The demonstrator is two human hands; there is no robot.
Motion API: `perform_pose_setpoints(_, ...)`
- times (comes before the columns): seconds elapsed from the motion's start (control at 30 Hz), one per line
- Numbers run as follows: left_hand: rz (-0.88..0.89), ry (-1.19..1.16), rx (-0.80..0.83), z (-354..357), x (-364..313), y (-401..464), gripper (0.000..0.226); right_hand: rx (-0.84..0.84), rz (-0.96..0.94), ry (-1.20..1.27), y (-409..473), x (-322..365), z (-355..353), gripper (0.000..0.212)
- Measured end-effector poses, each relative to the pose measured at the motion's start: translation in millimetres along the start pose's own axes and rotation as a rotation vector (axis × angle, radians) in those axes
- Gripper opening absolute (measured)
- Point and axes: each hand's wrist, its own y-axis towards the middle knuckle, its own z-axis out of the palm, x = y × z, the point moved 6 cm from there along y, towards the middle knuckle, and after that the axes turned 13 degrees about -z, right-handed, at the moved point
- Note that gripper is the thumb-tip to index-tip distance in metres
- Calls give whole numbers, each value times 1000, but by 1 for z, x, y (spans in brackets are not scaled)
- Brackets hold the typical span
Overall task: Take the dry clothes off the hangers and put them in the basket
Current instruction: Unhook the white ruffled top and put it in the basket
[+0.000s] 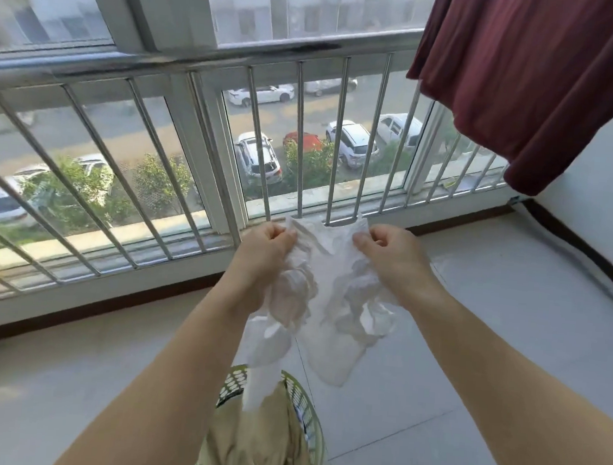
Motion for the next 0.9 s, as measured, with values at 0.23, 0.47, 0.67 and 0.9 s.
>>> perform_pose_setpoints(0.23,2,-17,156,50,10,-47,7,291,-43,356,-38,17,6,34)
perform_pose_setpoints(0.47,-16,-167,156,58,29,-82,17,485,-219,43,-62,19,-22,44)
perform_pose_setpoints(0.67,188,449,-250,28,47,-93,86,636,-336,8,-82,34,-36,27)
perform_pose_setpoints(0.9,107,464,69,27,66,-112,55,846,-353,18,-99,46,-45,35)
